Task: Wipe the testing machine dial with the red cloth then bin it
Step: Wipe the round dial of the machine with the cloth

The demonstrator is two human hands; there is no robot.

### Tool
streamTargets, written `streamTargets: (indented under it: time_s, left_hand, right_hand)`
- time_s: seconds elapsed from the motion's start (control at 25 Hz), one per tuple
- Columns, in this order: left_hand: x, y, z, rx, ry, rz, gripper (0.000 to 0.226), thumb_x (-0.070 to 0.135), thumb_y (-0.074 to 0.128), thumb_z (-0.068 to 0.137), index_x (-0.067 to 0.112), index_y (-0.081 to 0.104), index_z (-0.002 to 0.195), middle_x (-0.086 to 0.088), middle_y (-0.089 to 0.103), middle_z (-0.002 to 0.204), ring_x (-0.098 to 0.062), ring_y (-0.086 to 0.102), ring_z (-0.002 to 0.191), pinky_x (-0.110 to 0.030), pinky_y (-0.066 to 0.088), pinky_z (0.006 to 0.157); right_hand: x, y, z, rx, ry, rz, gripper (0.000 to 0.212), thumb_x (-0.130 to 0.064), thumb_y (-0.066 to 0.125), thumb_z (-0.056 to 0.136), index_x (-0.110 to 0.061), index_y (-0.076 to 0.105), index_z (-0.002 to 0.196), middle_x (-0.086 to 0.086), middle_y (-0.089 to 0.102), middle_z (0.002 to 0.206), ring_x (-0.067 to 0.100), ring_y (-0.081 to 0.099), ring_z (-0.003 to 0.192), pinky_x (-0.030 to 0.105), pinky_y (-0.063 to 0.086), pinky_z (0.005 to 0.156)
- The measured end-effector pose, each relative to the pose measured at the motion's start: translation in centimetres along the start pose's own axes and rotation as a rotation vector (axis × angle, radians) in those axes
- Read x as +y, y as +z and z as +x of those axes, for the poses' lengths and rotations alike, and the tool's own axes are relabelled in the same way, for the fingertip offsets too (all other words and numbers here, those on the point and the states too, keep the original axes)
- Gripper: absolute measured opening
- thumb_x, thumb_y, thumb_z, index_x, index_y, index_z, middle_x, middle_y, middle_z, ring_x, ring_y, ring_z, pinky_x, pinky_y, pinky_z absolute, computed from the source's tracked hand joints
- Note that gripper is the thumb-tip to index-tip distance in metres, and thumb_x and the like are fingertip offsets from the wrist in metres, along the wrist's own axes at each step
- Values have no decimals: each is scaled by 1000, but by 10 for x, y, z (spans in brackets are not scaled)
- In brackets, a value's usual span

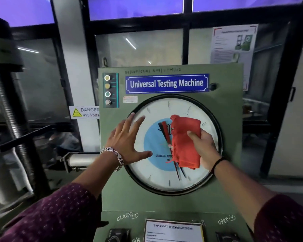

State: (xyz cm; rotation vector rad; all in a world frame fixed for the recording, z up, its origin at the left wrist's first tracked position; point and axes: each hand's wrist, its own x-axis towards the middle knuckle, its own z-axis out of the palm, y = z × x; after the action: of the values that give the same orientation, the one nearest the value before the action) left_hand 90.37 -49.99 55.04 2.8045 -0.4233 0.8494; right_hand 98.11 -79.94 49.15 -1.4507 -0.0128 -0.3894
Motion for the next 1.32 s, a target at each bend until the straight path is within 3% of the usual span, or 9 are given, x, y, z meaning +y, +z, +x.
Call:
streamTargets:
  time_s: [0.16,0.28,0.4,0.52,0.84,1.0,1.16,1.24,1.32]
  left_hand:
    - [-16,32,30,-32,38,-49,129,89,68,66,51,3,170,5,1,184,-32,17,164,-60,34,123]
    - [-32,60,53,-66,53,-75,124,86,65,70,50,0,170,6,-2,184,-33,12,167,-61,32,126]
    - [-38,86,73,-78,72,-54,118,79,63,77,49,-3,169,5,-4,184,-34,11,166,-61,28,129]
    - [-43,111,97,-86,117,-38,117,76,64,78,47,-3,169,1,-2,184,-34,12,166,-60,25,130]
    - [-54,149,191,-60,306,403,153,85,82,61,40,-11,173,-9,-28,181,-39,-18,167,-68,-6,132]
    - [-69,170,203,-35,349,426,180,92,86,35,38,-19,172,-9,-32,179,-37,-36,161,-65,-26,125]
    - [-73,178,207,-7,381,406,182,97,81,30,38,-13,173,-10,-25,181,-39,-27,164,-72,-11,128]
    - [-72,181,205,-1,375,420,182,100,78,29,37,-13,173,-11,-25,181,-41,-21,166,-74,-6,129]
    - [-71,182,205,9,373,429,183,102,76,28,36,-13,173,-11,-25,181,-43,-19,166,-75,-5,129]
  right_hand:
    - [6,-16,28,290,-22,-141,18,-28,64,107,-23,77,118,14,84,116,45,79,107,62,66,98]
    - [0,-14,62,469,-239,-548,50,-39,52,103,-36,60,153,12,79,137,43,75,121,57,62,103]
    - [18,25,97,103,-351,-1138,71,-36,50,114,-36,21,179,1,17,190,44,24,170,70,28,132]
    - [62,54,115,-86,-268,-1296,97,-66,46,110,-40,-19,177,-7,-38,183,50,-30,168,75,4,133]
    - [99,61,129,225,-403,-1145,84,-85,25,103,-56,-4,176,-8,-22,189,50,-23,170,77,-14,129]
    - [123,48,131,479,-231,-948,89,-96,9,95,-57,-13,172,-7,-19,189,51,-19,171,84,-3,128]
    - [94,82,150,430,-400,-1046,92,-95,22,98,-53,3,178,-4,-9,192,56,-10,171,81,-12,126]
    - [119,56,137,328,-628,-1240,88,-88,39,100,-54,12,178,-8,-3,192,51,-8,173,82,-7,130]
    - [136,26,127,356,-632,-1221,87,-83,44,100,-54,14,177,-10,-1,191,48,-7,174,84,3,129]
